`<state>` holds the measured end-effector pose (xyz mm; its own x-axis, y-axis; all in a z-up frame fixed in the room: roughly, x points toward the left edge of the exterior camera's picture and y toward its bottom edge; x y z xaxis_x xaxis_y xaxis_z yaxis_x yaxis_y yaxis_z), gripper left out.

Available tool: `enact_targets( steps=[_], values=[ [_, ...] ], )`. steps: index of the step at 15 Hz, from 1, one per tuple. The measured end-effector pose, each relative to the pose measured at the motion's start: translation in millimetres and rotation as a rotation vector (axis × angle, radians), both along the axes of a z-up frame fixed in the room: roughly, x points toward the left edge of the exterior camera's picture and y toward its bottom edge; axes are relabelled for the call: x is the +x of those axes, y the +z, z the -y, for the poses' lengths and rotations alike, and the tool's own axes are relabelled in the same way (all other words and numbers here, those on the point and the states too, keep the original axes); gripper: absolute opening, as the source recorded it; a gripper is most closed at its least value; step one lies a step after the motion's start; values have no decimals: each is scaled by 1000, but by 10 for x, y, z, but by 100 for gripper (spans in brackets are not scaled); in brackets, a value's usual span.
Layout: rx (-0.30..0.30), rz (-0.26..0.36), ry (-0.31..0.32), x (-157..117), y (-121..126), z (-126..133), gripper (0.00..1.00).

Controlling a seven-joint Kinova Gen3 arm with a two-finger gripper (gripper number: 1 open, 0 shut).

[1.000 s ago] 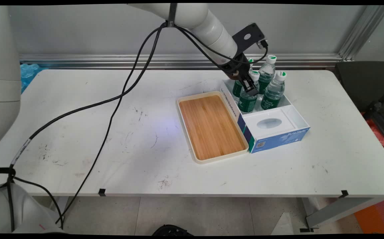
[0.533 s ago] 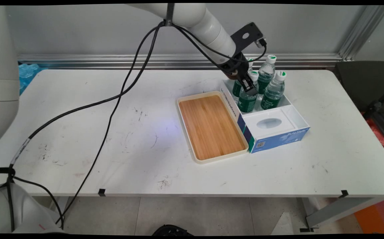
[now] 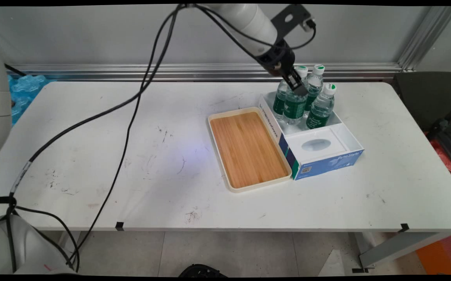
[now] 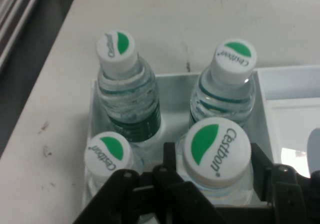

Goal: Place the picked object on the tray

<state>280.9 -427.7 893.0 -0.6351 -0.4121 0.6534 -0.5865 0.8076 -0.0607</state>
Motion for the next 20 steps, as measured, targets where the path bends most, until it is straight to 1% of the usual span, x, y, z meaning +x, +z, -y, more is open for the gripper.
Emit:
enact_targets(
  steps=[3,5,8,10,13,17,20],
  values=[
    [7,-5,3,98,180,-53,0],
    [13,3,2,212,311,-133,0],
    [11,29,-1,444,469,-301,0],
    [11,52,-2,612,530,-404,0],
    [23,86,-5,860,542,-542,0],
    [26,107,-16,1061,500,-633,0],
    [27,102,-35,1130,440,-674,0]
  ],
)
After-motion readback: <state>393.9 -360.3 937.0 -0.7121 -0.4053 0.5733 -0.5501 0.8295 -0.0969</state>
